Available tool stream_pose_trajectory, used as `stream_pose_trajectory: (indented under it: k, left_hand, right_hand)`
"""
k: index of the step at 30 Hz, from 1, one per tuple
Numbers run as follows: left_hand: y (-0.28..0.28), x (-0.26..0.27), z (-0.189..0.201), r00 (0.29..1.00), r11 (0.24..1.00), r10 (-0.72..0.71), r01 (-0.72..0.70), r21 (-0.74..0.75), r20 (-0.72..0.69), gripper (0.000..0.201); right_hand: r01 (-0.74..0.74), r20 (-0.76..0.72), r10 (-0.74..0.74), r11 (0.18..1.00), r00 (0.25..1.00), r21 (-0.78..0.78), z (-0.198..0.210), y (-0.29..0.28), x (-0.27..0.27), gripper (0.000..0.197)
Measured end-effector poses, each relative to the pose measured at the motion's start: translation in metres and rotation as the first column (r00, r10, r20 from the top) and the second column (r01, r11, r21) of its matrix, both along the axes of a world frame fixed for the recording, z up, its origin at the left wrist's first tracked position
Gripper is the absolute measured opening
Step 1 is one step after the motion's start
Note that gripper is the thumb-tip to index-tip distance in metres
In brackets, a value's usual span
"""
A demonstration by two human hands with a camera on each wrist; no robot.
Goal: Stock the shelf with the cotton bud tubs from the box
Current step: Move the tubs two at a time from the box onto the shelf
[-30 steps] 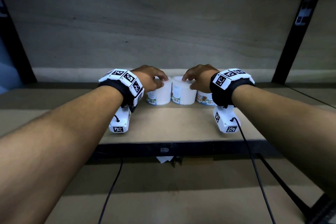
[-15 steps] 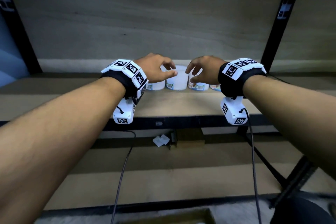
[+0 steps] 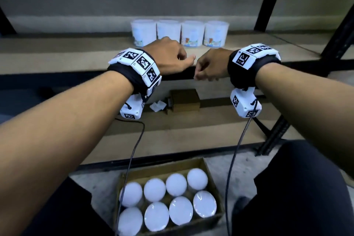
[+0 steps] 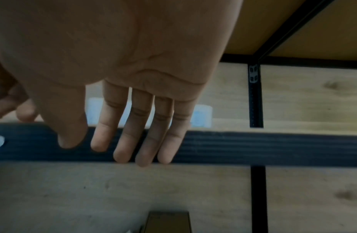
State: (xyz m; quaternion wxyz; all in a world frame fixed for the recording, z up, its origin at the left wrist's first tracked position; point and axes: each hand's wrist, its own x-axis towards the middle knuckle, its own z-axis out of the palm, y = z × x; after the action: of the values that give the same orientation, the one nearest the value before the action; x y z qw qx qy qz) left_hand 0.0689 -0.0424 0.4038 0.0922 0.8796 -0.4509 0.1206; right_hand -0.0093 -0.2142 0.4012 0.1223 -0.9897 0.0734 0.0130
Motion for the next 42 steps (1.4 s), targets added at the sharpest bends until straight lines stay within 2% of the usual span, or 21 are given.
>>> stream_pose_trajectory:
  k: [5, 10, 13, 16, 22, 26, 31, 37, 42]
  left_hand:
    - [-0.003, -0.013, -0.051, 0.998, 0.989, 0.061, -0.056, 0.14, -0.035, 0.067]
    - [-0.004, -0.011, -0.125, 0.977, 0.965, 0.143, -0.102, 0.243, -0.157, 0.058]
    - [0.0, -0.007, -0.169, 0.952, 0.946, 0.187, -0.107, 0.306, -0.243, 0.051]
    - [0.006, -0.008, -0.205, 0.94, 0.93, 0.185, -0.073, 0.36, -0.287, 0.064]
    - [0.017, -0.015, -0.271, 0.883, 0.935, 0.16, 0.009, 0.356, -0.441, 0.066]
    - [0.023, -0.02, -0.319, 0.86, 0.935, 0.196, -0.018, 0.355, -0.471, 0.089]
    - [0.024, -0.033, -0.373, 0.808, 0.904, 0.295, -0.063, 0.423, -0.509, 0.095]
    - [0.02, -0.042, -0.418, 0.762, 0.919, 0.272, -0.024, 0.394, -0.588, 0.09]
    - [0.017, -0.046, -0.443, 0.71, 0.929, 0.261, 0.0, 0.371, -0.654, 0.093]
  right_hand:
    - [0.005, -0.179, -0.006, 1.0, 0.984, -0.005, -0.057, -0.005, -0.007, 0.022]
    - [0.01, -0.264, 0.007, 0.998, 0.965, 0.065, -0.122, -0.003, -0.014, 0.017]
    - [0.026, -0.305, -0.005, 0.998, 0.952, 0.065, -0.158, -0.002, -0.017, 0.022]
    - [0.024, -0.331, 0.001, 0.997, 0.944, 0.072, -0.194, -0.001, -0.02, 0.036]
    - [0.019, -0.398, 0.028, 0.993, 0.917, 0.115, -0.263, -0.002, -0.03, 0.069]
    - [0.008, -0.422, 0.048, 0.992, 0.905, 0.129, -0.307, -0.006, -0.037, 0.09]
    - [0.043, -0.468, 0.023, 0.991, 0.883, 0.13, -0.355, -0.009, -0.048, 0.113]
    - [0.115, -0.471, -0.035, 0.983, 0.882, 0.141, -0.395, -0.011, -0.053, 0.11]
    - [0.118, -0.492, -0.039, 0.984, 0.869, 0.131, -0.419, -0.013, -0.051, 0.113]
